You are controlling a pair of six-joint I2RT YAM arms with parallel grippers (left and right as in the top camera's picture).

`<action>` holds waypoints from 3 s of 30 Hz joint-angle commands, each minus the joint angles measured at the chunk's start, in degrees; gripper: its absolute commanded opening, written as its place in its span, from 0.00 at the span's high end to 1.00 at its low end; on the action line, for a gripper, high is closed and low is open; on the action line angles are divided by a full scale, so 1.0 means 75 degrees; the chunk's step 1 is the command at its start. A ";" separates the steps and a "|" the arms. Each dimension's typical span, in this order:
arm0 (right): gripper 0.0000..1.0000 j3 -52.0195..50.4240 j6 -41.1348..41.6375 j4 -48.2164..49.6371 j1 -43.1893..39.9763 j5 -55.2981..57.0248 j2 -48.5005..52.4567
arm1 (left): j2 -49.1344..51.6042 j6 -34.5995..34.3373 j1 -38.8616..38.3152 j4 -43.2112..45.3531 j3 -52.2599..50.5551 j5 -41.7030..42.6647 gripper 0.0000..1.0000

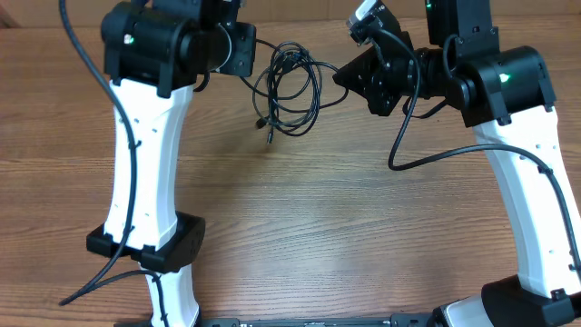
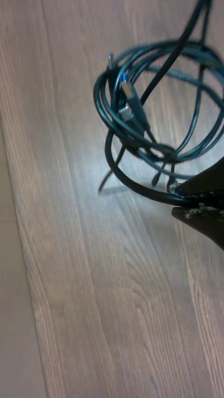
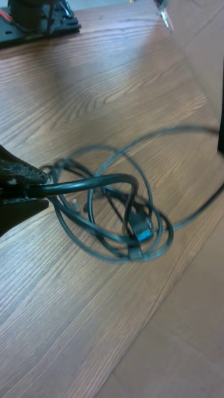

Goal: Untangle cables

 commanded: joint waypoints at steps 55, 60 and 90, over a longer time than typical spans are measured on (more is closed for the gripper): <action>0.04 -0.0020 0.1830 -0.0041 -0.0099 0.0793 -0.0898 | -0.1775 -0.0160 -0.0848 0.0128 0.0271 0.2766 0.96; 0.04 -0.0029 0.1606 -0.0017 -0.0099 -0.0370 -0.0379 | -0.2043 -0.0157 -0.1008 0.0198 0.0268 0.2757 0.96; 0.04 -0.0035 -0.0781 -0.0064 -0.0099 -0.1192 0.0434 | -0.2454 -0.1609 -0.1008 0.2390 0.0271 0.2331 0.96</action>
